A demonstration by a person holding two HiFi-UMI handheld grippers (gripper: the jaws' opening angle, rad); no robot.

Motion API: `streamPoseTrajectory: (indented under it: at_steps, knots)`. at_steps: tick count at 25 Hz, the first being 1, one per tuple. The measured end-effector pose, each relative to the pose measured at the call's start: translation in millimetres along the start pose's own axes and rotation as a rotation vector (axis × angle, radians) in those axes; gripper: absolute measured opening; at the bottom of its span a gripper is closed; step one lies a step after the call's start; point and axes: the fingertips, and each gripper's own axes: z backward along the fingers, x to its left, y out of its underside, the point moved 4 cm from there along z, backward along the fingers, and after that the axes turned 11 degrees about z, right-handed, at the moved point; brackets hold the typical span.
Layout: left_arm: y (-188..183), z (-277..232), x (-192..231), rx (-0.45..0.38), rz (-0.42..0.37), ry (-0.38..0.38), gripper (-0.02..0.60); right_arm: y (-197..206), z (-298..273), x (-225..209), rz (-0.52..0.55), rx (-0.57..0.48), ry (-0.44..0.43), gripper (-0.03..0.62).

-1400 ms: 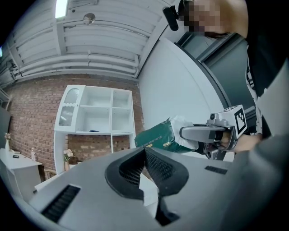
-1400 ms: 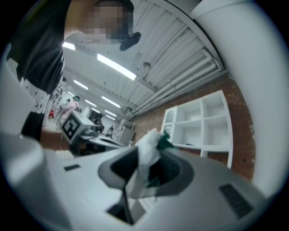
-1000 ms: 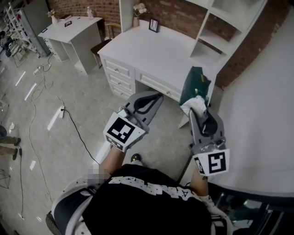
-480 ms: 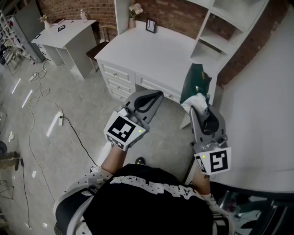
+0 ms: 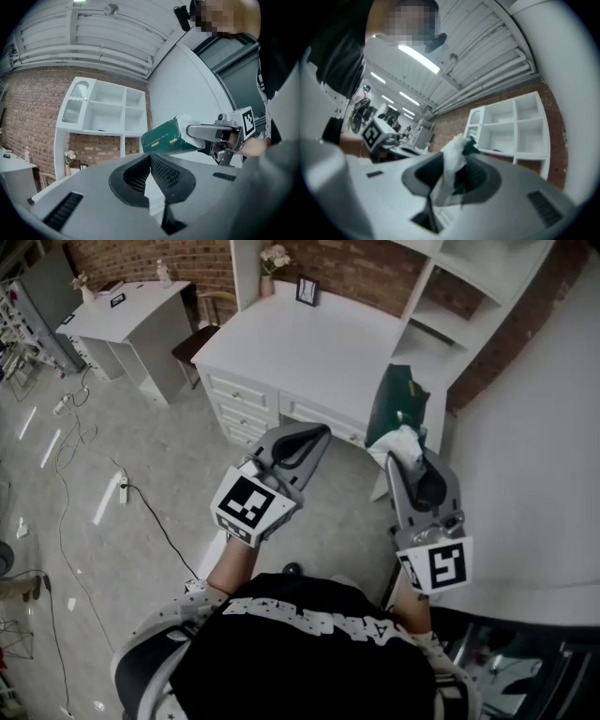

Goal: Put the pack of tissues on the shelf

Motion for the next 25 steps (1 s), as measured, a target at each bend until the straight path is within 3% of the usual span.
streamPoseTrajectory:
  at_steps: [7,16,25]
  knots:
    - [8,-1,-1,0.011,0.020,0.013,0.035,6,-1,-2,-0.005,0.023,0.001,0.135]
    - [20,16,6,0.007,0.026,-0.060,0.035,15,-3,-6,0.034,-0.006,-0.015,0.134]
    - [10,-44,86,0.015,0.002,-0.106,0.035,50,-96,-52,0.017,-0.043,-0.057,0.134]
